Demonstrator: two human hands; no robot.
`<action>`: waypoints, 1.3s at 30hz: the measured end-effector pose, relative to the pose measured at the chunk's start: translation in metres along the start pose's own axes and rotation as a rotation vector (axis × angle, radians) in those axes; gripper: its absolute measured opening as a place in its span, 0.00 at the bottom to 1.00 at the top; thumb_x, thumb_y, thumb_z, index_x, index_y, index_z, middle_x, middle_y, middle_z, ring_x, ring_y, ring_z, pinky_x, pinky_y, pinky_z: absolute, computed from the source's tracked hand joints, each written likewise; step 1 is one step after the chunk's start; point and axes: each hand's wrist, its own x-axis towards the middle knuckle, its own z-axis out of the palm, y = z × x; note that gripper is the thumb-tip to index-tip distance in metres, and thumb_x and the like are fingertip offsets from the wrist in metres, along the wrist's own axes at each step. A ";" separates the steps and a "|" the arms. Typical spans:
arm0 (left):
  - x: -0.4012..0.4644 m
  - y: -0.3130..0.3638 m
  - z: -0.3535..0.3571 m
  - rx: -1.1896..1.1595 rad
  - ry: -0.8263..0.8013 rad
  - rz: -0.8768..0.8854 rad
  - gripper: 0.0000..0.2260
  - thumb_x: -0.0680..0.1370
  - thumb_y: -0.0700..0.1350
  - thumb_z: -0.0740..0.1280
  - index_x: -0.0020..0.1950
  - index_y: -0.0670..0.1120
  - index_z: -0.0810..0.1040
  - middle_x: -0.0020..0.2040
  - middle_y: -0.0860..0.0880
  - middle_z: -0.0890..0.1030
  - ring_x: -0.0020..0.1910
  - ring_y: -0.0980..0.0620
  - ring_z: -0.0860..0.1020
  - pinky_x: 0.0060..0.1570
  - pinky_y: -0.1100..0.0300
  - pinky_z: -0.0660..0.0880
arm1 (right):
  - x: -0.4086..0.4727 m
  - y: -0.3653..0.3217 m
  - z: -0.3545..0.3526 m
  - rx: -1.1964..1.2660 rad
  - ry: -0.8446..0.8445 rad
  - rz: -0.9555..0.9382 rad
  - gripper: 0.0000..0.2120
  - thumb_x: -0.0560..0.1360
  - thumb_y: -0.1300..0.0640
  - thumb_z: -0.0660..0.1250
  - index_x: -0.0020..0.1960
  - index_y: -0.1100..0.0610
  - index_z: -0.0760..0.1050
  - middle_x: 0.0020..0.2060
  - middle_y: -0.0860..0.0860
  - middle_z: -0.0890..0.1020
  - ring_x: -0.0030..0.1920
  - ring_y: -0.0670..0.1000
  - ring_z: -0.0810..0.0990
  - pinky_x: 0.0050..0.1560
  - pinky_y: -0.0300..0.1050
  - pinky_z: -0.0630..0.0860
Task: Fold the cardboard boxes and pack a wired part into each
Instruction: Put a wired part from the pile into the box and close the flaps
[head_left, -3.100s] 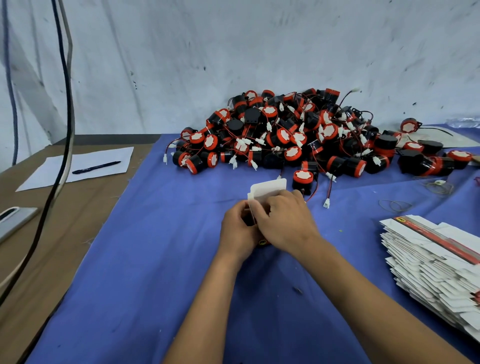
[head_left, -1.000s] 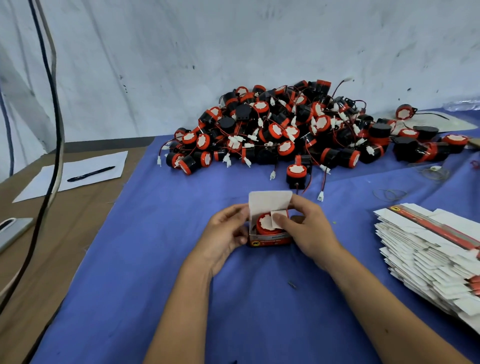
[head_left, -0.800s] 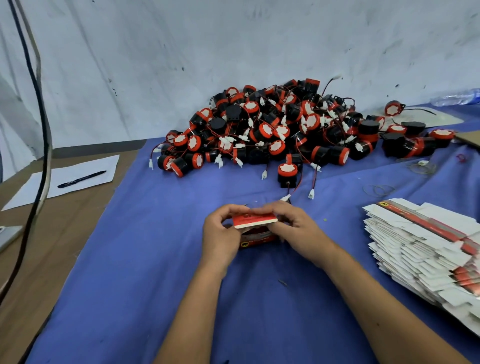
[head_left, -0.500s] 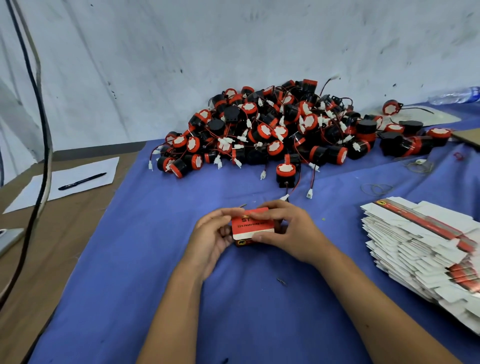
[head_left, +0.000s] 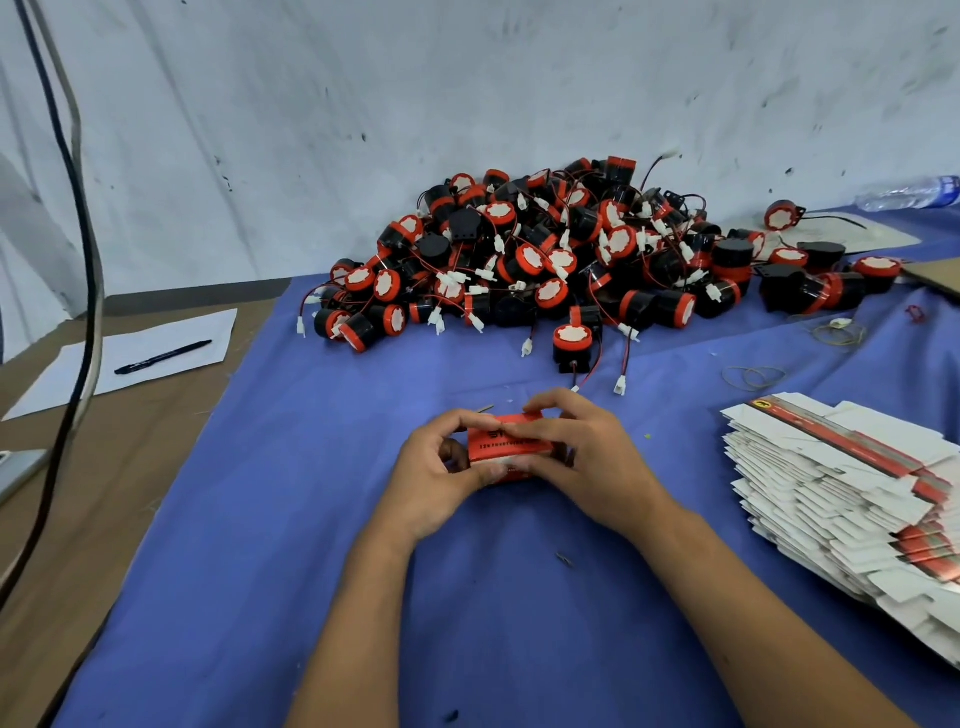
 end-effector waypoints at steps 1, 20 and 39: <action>0.000 0.001 0.000 0.012 -0.008 0.005 0.22 0.70 0.34 0.80 0.60 0.52 0.82 0.62 0.54 0.83 0.51 0.38 0.82 0.58 0.41 0.80 | 0.000 -0.002 -0.001 0.009 0.024 0.006 0.18 0.79 0.42 0.68 0.64 0.49 0.83 0.58 0.45 0.78 0.50 0.43 0.77 0.52 0.40 0.77; 0.000 -0.003 0.004 -0.167 0.098 0.031 0.09 0.71 0.40 0.79 0.50 0.50 0.87 0.63 0.51 0.85 0.42 0.50 0.80 0.45 0.54 0.80 | 0.000 -0.018 -0.005 0.181 0.105 0.119 0.06 0.74 0.61 0.77 0.51 0.53 0.87 0.50 0.47 0.79 0.55 0.49 0.76 0.49 0.41 0.76; -0.006 -0.005 0.015 0.320 0.173 0.333 0.11 0.74 0.35 0.77 0.53 0.46 0.83 0.59 0.54 0.84 0.66 0.55 0.78 0.65 0.53 0.76 | -0.008 -0.012 0.001 -0.143 0.233 -0.093 0.07 0.78 0.60 0.73 0.54 0.55 0.86 0.51 0.48 0.81 0.55 0.51 0.76 0.53 0.44 0.76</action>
